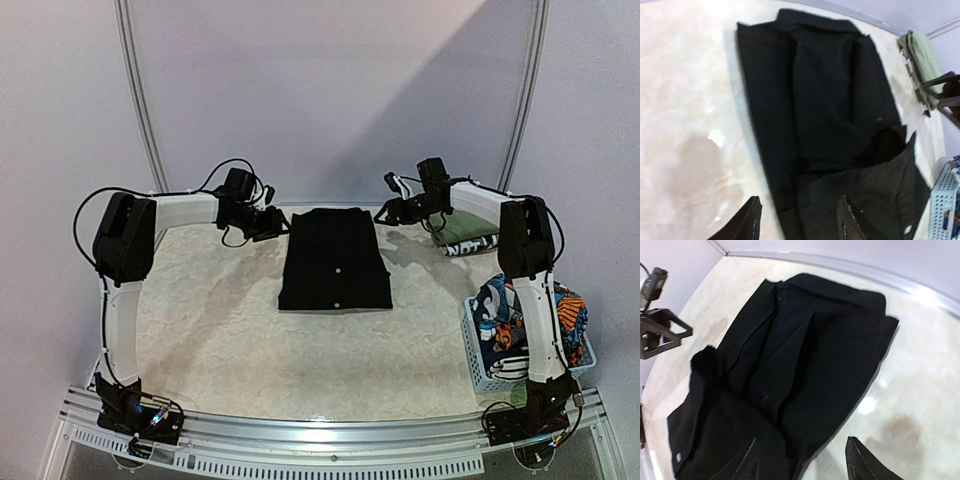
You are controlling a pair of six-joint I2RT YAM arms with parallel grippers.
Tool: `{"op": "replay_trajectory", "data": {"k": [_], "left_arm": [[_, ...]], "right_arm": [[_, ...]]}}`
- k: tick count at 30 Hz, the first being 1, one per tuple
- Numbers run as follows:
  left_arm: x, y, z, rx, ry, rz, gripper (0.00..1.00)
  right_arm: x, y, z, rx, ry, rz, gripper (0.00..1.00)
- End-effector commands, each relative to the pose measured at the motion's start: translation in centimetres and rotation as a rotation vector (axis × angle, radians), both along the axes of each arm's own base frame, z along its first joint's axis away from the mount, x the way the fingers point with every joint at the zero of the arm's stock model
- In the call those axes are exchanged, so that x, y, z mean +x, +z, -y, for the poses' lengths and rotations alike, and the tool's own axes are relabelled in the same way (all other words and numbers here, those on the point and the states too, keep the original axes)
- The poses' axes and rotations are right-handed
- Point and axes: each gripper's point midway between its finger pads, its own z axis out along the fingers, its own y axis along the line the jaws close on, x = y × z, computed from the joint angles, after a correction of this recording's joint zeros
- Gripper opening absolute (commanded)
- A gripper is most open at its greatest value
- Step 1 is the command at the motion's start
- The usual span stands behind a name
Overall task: Fold and stack the mixed laundry pile
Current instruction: Smooth out the 2/3-rectangle-folded shirt, then pick up the 2/3-rectangle-folded shirt.
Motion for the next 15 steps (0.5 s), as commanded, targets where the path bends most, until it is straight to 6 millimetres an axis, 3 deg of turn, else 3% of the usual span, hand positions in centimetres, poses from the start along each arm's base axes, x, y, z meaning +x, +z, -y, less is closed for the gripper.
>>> {"op": "replay_trajectory", "data": {"k": [1, 4, 7, 15], "left_arm": [[-1.8, 1.4, -0.1, -0.006, -0.072, 0.042, 0.55], [-3.6, 0.5, 0.4, -0.052, -0.13, 0.034, 0.57], [-4.4, -0.5, 1.4, -0.128, -0.161, -0.003, 0.58], [-2.1, -2.1, 3.0, -0.22, -0.132, -0.027, 0.58]], "right_arm": [[-4.5, 1.8, 0.0, 0.028, 0.119, -0.081, 0.61], [-6.2, 0.1, 0.1, 0.023, 0.149, -0.143, 0.62], [-6.5, -1.3, 0.2, 0.021, 0.148, -0.184, 0.62], [-6.1, -4.4, -0.6, 0.005, 0.146, -0.245, 0.6]]}}
